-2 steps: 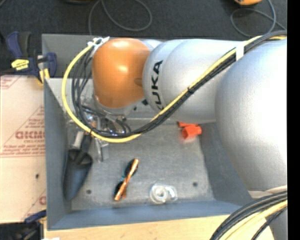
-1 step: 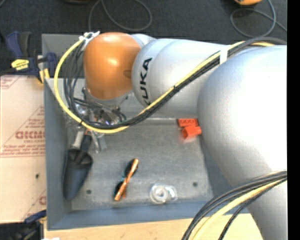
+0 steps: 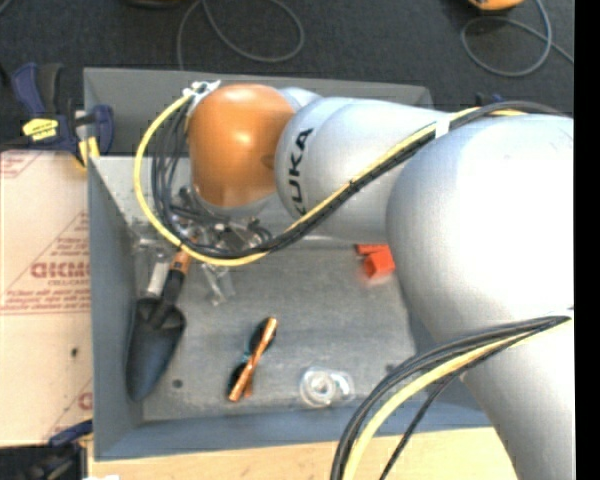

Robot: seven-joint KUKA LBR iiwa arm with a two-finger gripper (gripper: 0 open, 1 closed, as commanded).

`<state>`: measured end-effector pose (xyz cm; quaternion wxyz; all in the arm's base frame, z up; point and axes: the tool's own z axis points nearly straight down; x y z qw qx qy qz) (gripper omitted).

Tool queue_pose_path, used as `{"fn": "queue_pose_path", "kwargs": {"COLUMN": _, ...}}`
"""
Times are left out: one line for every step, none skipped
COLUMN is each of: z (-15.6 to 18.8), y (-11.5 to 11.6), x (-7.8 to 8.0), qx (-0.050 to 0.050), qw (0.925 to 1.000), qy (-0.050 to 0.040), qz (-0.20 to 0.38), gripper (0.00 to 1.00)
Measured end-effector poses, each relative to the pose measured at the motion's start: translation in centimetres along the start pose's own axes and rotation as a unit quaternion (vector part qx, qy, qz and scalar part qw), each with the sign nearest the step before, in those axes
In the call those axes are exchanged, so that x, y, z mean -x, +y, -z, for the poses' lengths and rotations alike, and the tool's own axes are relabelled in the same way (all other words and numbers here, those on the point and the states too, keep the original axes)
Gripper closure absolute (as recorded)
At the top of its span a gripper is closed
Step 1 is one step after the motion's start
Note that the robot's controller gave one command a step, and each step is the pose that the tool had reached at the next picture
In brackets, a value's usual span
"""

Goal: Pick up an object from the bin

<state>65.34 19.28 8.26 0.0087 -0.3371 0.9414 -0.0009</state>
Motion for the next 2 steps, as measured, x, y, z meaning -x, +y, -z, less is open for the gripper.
{"fn": "queue_pose_path", "kwargs": {"z": -0.93, "y": 2.05, "x": 1.29, "qx": -0.003, "qw": 0.9690, "qy": -0.0050, "qz": 0.247, "gripper": 1.00}}
{"fn": "queue_pose_path", "kwargs": {"z": -0.91, "y": 2.17, "x": 1.29, "qx": -0.002, "qw": 0.9691, "qy": -0.0051, "qz": 0.247, "gripper": 1.00}}
